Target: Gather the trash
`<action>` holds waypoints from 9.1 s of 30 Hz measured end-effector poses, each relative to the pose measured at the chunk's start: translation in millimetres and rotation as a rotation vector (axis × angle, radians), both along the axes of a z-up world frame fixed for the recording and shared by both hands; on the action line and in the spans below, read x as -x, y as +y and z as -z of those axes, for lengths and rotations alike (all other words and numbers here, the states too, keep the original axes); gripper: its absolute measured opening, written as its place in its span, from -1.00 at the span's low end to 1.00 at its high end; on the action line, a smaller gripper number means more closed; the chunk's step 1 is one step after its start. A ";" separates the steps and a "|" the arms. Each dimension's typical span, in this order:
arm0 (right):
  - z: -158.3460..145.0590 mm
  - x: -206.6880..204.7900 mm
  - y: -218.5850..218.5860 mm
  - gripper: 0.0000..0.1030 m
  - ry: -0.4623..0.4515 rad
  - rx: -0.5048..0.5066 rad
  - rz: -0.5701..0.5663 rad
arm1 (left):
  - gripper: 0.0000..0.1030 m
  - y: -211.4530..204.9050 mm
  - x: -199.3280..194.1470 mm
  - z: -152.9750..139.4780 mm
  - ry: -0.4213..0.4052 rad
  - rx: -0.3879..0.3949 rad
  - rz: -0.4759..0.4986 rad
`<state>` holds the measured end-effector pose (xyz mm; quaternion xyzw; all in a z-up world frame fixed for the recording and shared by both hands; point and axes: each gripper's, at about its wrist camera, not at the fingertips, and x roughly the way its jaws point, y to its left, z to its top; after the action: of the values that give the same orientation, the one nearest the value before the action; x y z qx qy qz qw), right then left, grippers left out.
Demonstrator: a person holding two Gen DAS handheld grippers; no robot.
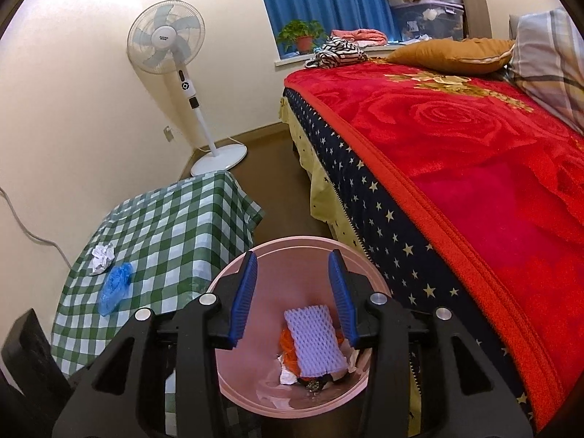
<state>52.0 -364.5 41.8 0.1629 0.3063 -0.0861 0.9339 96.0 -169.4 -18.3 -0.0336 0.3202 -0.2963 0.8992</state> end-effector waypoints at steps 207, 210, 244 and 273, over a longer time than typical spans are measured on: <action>7.7 -6.2 22.6 -1.00 0.030 0.030 -0.038 | -0.83 18.0 -3.8 0.2 -0.032 0.061 -0.063; 9.0 -6.7 19.8 -1.00 0.034 0.031 -0.028 | -0.83 9.3 -6.9 5.2 -0.014 0.068 -0.037; -4.9 36.5 68.6 0.90 -0.016 0.117 -0.065 | 0.57 89.7 49.7 -61.9 -0.123 -0.095 -0.257; 22.1 98.5 171.2 0.90 -0.021 0.224 -0.128 | 0.85 158.7 115.8 -34.3 -0.113 -0.164 -0.514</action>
<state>-46.5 -193.3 19.7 0.0386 0.2949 -0.0584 0.9529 -19.8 -10.7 16.1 -0.0241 0.2734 -0.0327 0.9610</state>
